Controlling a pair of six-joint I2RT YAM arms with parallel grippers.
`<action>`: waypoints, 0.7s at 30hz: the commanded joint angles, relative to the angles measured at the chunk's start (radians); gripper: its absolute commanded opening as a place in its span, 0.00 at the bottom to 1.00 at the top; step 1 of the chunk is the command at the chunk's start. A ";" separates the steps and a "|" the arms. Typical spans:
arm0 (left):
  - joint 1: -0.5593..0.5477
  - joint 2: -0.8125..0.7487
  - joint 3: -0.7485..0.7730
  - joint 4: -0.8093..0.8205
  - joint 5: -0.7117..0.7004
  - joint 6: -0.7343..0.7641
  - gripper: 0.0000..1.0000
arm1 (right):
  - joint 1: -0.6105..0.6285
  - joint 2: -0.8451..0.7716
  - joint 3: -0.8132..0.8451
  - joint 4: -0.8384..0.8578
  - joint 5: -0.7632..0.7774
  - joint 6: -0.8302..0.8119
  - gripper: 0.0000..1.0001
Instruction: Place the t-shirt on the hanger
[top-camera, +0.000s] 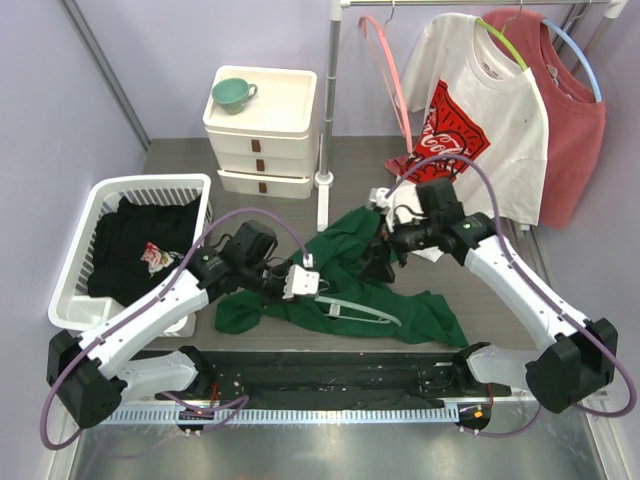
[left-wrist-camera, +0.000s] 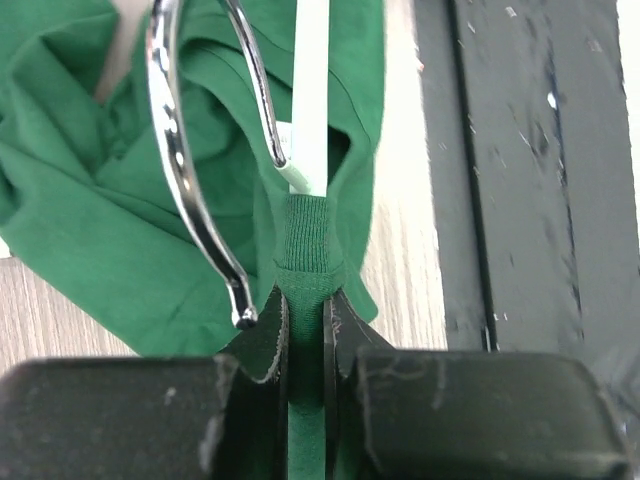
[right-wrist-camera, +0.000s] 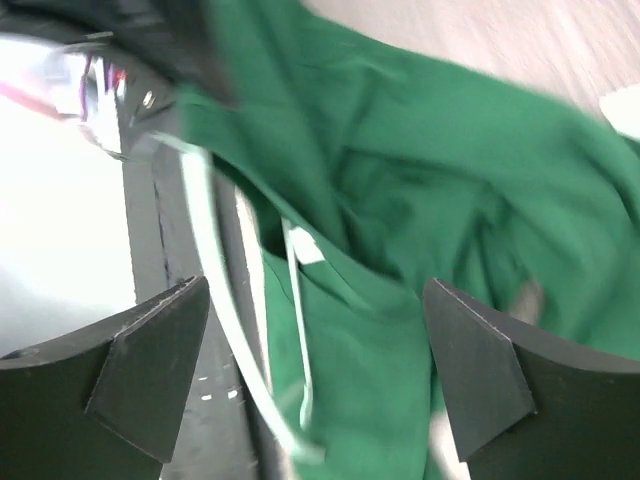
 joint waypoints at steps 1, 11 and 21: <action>-0.028 -0.087 -0.022 -0.009 0.034 0.115 0.00 | -0.112 -0.070 0.033 -0.143 -0.040 0.154 0.97; -0.070 -0.092 0.042 -0.018 -0.001 0.100 0.00 | -0.028 0.150 0.036 -0.143 0.330 0.218 0.86; -0.085 -0.092 0.057 -0.029 -0.027 0.072 0.00 | 0.118 0.317 0.074 -0.106 0.569 0.238 0.63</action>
